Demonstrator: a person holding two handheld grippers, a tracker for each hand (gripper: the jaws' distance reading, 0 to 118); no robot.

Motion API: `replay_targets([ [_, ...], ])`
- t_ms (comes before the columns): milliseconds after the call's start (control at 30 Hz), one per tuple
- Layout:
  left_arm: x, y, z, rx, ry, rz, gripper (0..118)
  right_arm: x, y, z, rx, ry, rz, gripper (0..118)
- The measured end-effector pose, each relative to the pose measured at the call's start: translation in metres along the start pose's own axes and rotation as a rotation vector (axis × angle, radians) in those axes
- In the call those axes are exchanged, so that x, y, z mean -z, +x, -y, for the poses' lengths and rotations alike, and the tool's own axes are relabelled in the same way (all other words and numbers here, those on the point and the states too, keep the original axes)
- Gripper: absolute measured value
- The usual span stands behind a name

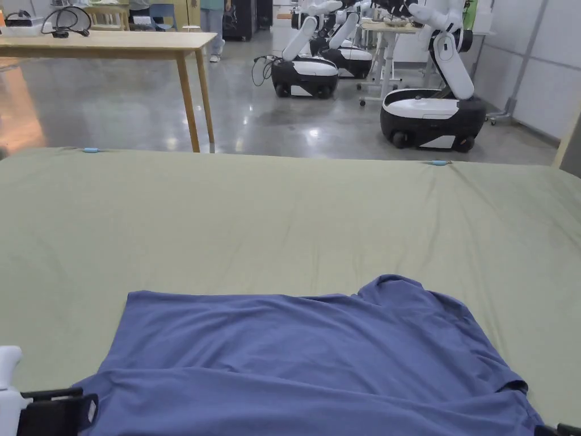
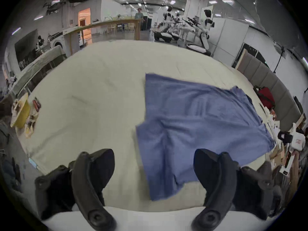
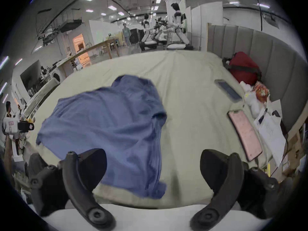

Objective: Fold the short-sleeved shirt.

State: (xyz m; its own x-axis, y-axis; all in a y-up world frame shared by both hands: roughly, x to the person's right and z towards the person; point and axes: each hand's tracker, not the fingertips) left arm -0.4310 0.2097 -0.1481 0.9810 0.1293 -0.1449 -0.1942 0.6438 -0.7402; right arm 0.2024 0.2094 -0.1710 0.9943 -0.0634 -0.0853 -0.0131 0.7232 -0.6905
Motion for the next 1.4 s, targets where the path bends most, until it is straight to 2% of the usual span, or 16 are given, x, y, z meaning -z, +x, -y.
replay_targets([
  [33, 0.003, 0.000, -0.012, 0.005, -0.001, -0.005, 66, 0.003, -0.002, -0.010, -0.006, 0.003, 0.013, 74],
  [67, 0.006, 0.000, -0.025, 0.004, 0.027, -0.019, 30, 0.008, -0.002, -0.020, -0.004, 0.021, 0.026, 29],
  [100, 0.014, 0.000, -0.040, 0.014, 0.038, -0.014, 1, 0.016, -0.002, -0.031, -0.002, 0.028, 0.029, 1],
  [400, 0.143, 0.016, -0.141, 0.033, -0.004, -0.051, 7, 0.103, -0.013, -0.100, 0.011, 0.009, 0.012, 1],
  [433, 0.157, 0.015, -0.149, 0.030, -0.019, -0.060, 24, 0.110, -0.013, -0.104, 0.011, 0.005, 0.006, 1],
  [500, 0.186, 0.015, -0.154, 0.026, -0.087, -0.085, 108, 0.123, -0.014, -0.110, 0.005, -0.006, 0.008, 1],
  [533, 0.196, 0.015, -0.155, 0.021, -0.079, -0.089, 112, 0.129, -0.012, -0.112, 0.003, -0.012, 0.006, 1],
  [700, 0.230, 0.022, -0.151, 0.067, -0.150, -0.128, 107, 0.154, -0.003, -0.115, -0.006, -0.059, 0.020, 1],
  [800, 0.219, 0.030, -0.146, 0.067, -0.119, -0.065, 64, 0.158, 0.005, -0.118, -0.001, -0.074, 0.031, 1],
  [867, 0.210, 0.035, -0.145, 0.083, -0.083, -0.070, 9, 0.160, 0.009, -0.120, 0.005, -0.079, 0.038, 1],
  [1000, 0.213, 0.039, -0.145, 0.122, -0.121, -0.057, 3, 0.166, 0.013, -0.132, -0.012, -0.091, 0.051, 1],
  [1033, 0.215, 0.037, -0.146, 0.119, -0.112, -0.059, 3, 0.170, 0.013, -0.136, -0.013, -0.096, 0.045, 3],
  [1067, 0.216, 0.036, -0.146, 0.110, -0.116, -0.058, 3, 0.175, 0.013, -0.140, -0.013, -0.104, 0.035, 20],
  [1133, 0.217, 0.036, -0.146, 0.084, -0.118, -0.052, 3, 0.188, 0.012, -0.147, -0.004, -0.126, 0.008, 107],
  [1167, 0.217, 0.034, -0.146, 0.082, -0.118, -0.052, 3, 0.198, 0.011, -0.150, 0.003, -0.158, -0.011, 118],
  [1400, 0.221, 0.037, -0.147, 0.095, -0.127, -0.053, 3, 0.258, -0.010, -0.162, -0.052, -0.262, -0.021, 111],
])
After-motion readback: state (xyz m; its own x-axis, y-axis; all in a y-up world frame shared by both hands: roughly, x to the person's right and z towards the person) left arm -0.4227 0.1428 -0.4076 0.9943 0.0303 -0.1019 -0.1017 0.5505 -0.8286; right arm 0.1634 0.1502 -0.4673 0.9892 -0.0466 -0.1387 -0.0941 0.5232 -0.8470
